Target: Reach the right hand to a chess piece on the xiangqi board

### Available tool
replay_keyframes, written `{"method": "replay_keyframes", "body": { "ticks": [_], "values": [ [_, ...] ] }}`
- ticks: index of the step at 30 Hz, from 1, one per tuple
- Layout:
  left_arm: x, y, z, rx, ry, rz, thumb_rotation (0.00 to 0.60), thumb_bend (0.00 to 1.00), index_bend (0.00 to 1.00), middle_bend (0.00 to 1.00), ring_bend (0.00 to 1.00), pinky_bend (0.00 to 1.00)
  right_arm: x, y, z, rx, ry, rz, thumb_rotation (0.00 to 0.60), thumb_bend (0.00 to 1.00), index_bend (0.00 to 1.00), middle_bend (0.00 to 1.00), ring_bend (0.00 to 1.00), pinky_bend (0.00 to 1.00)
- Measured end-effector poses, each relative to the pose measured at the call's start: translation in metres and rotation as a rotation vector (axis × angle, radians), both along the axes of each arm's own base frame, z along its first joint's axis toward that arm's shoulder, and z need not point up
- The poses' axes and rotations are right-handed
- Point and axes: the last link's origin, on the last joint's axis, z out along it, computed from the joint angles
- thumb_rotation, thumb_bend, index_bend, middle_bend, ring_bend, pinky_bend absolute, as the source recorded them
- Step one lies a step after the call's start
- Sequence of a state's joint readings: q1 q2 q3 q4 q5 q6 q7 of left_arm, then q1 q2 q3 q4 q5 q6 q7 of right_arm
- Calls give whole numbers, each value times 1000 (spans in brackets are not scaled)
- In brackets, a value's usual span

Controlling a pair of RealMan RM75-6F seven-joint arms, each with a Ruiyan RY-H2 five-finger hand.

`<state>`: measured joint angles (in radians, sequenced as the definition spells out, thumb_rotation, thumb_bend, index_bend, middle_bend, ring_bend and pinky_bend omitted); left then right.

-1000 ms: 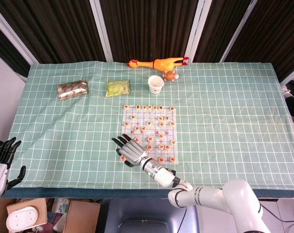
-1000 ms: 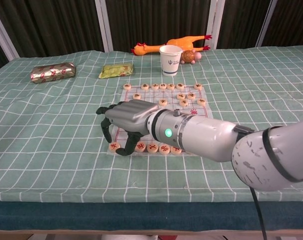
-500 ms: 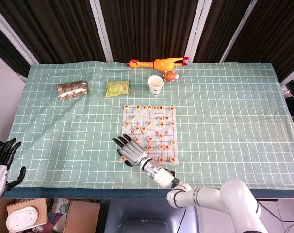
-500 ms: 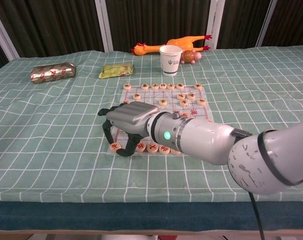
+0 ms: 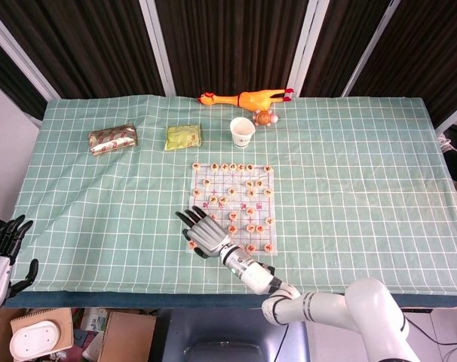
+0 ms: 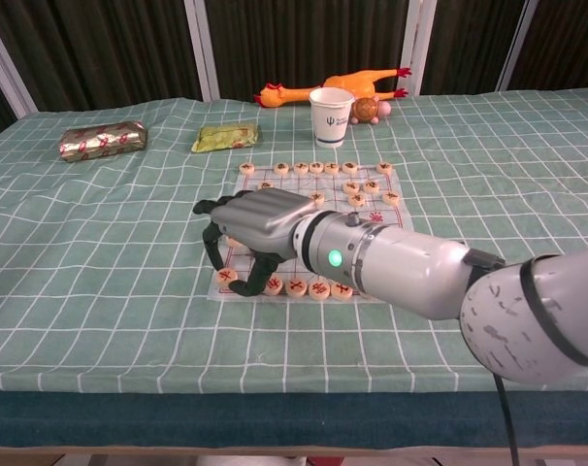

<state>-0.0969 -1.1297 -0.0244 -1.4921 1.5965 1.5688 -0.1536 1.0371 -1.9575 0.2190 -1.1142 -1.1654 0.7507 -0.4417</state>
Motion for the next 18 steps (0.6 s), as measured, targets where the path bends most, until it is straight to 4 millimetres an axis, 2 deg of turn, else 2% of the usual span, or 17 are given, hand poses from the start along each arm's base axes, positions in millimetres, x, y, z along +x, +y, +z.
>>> {"method": "replay_keyframes", "body": {
  "ticks": [7, 12, 18],
  "values": [
    [2, -1, -3, -6, 10, -4, 600, 488, 0, 0, 0, 2, -16, 2, 5, 2, 19, -8, 600, 502, 649, 53, 0, 0],
    [3, 0, -5, -12, 15, -11, 600, 489, 0, 0, 0, 2, -19, 2, 4, 11, 20, -16, 600, 502, 646, 58, 0, 0],
    [3, -1, -4, -7, 11, -15, 600, 487, 0, 0, 0, 2, -19, 4, 4, 17, 15, -7, 600, 502, 573, 59, 0, 0]
  ]
}}
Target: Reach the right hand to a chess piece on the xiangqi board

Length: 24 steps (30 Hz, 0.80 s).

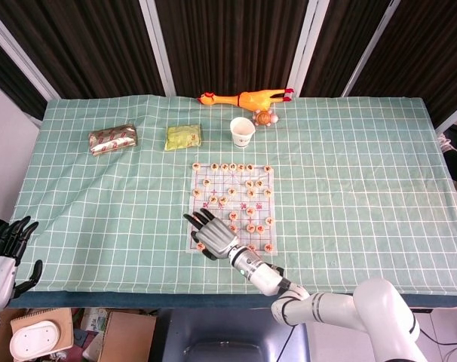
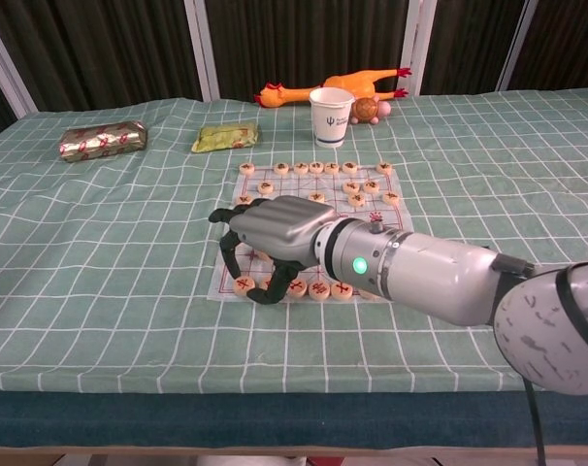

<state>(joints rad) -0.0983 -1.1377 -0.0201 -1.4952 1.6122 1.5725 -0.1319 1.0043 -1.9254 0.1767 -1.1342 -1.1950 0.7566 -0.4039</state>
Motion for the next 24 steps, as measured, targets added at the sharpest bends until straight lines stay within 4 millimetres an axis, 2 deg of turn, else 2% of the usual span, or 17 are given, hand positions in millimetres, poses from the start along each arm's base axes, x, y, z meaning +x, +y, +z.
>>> {"method": "replay_keyframes", "body": {
  "ticks": [9, 15, 17, 20, 21, 24],
  "values": [
    [0, 0, 1, -1, -7, -5, 600, 464, 0, 0, 0, 2, -4, 4, 6, 0, 9, 9, 600, 501, 447, 53, 0, 0],
    [1, -2, 0, -1, -2, -12, 600, 464, 0, 0, 0, 2, -5, 9, 22, 3, -33, 1, 600, 502, 333, 16, 0, 0],
    [1, -3, 1, 5, -3, -15, 600, 463, 0, 0, 0, 2, -9, 12, 35, -12, -62, 0, 600, 498, 270, 3, 0, 0],
    [0, -4, 3, 16, 2, -13, 600, 463, 0, 0, 0, 2, -24, 18, 69, -67, -117, -11, 600, 350, 160, 0, 0, 0],
    [-1, -4, 3, 17, 2, -11, 600, 463, 0, 0, 0, 2, -32, 19, 81, -88, -130, -18, 600, 287, 115, 0, 0, 0],
    [0, -4, 1, 17, 7, -11, 600, 464, 0, 0, 0, 2, -71, 28, 131, -166, -139, -60, 600, 264, 25, 0, 0, 0]
  ]
}}
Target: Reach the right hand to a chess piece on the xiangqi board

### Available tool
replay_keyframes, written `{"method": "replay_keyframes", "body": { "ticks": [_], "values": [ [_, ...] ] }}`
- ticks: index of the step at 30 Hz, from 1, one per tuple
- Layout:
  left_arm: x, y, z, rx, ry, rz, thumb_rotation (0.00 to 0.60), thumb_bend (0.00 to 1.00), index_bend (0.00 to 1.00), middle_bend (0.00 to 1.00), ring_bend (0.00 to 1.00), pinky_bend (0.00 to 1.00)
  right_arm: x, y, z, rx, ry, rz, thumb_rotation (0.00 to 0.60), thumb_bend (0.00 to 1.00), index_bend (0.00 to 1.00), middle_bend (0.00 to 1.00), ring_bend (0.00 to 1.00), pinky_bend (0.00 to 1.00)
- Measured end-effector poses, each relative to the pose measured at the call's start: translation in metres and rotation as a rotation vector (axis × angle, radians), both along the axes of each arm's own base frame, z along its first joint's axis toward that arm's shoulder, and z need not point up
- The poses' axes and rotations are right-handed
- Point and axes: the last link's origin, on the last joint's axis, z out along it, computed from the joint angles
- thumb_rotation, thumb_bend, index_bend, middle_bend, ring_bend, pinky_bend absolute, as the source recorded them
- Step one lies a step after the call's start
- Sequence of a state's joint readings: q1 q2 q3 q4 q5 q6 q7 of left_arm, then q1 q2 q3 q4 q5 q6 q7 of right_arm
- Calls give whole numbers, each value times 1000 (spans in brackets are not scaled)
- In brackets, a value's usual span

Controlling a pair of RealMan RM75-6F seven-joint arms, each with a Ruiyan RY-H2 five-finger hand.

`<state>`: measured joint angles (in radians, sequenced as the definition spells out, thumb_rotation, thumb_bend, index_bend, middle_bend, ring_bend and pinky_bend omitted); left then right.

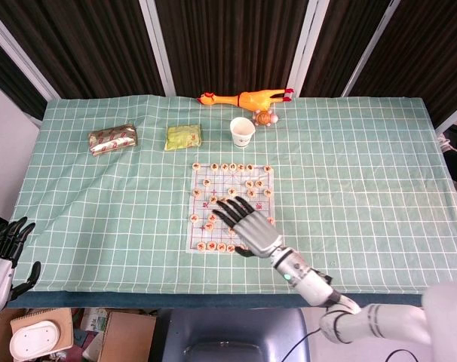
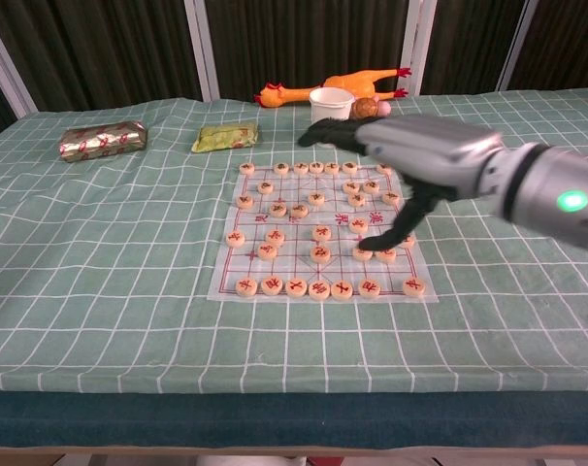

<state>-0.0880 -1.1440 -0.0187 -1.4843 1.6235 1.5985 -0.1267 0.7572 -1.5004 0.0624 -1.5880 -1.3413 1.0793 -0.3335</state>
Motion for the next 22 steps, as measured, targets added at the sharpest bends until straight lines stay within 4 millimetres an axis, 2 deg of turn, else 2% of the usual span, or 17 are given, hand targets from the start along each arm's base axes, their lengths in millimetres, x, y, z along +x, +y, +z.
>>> {"method": "replay_keyframes", "body": {
  "ticks": [3, 5, 7, 10, 14, 19, 22],
  "values": [
    [1, 1, -3, 0, 21, -3, 600, 464, 0, 0, 0, 2, -53, 18, 60, -117, 10, -94, 600, 264, 0, 0, 0, 0],
    [2, 1, -7, -3, 39, 2, 600, 464, 0, 0, 0, 5, -94, 42, 100, -202, 25, -191, 600, 263, 0, 0, 0, 0],
    [4, 2, -11, -10, 53, 6, 600, 464, 0, 0, 0, 10, -130, 74, 129, -253, 37, -297, 600, 263, 0, 0, 0, 0],
    [9, 1, -21, -42, 66, 0, 600, 455, 0, 0, 0, 10, -166, 119, 152, -291, 37, -423, 600, 263, 0, 0, 0, 0],
    [16, -2, -31, -96, 80, -40, 600, 448, 0, 0, 0, 10, -191, 146, 170, -355, 18, -500, 600, 263, 0, 0, 0, 0],
    [16, 0, -35, -79, 99, -37, 600, 438, 0, 0, 0, 8, -196, 146, 182, -395, -53, -495, 600, 263, 0, 0, 0, 0],
    [17, 2, -39, -69, 118, -33, 600, 430, 0, 0, 0, 8, -196, 149, 182, -380, -46, -479, 600, 263, 0, 0, 0, 0]
  ]
}}
